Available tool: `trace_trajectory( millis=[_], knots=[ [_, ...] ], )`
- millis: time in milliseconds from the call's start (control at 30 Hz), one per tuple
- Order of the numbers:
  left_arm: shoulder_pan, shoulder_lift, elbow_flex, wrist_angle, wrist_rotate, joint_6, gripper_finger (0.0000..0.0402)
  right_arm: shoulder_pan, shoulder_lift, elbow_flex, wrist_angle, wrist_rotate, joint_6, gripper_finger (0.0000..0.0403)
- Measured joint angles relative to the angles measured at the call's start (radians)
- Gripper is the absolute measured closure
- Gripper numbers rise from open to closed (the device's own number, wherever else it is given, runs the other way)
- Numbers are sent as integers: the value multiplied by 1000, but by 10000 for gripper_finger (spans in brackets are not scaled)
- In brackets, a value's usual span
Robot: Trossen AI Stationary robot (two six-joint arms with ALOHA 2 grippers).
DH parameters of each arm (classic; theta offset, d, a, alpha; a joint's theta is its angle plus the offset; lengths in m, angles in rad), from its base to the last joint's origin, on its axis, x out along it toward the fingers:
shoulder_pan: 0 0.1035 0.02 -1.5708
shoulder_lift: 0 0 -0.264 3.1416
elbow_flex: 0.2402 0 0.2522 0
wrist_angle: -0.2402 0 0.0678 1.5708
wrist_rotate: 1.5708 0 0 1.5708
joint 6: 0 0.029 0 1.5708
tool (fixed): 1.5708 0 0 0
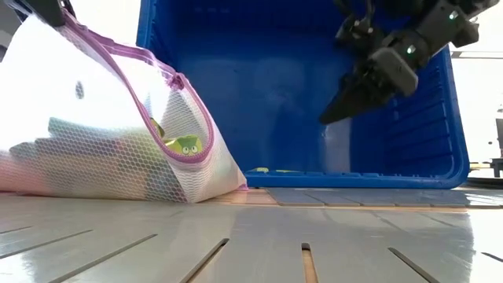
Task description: Sort blocks
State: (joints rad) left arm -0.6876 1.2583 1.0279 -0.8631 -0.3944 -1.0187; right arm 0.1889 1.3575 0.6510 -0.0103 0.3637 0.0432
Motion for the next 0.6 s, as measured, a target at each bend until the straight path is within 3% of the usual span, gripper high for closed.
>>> trace_trajectory(
  millis=[200,433,600],
  knots=[
    [0,0,0,0,1,0,378,-23,118,39,74,-1,-23,257],
    [0,0,0,0,1,0,378,-169,174,106,99,-29,-87,257],
    [0,1,0,0,2,0,378,-273,237,128,187,-84,-34,253]
  ],
)
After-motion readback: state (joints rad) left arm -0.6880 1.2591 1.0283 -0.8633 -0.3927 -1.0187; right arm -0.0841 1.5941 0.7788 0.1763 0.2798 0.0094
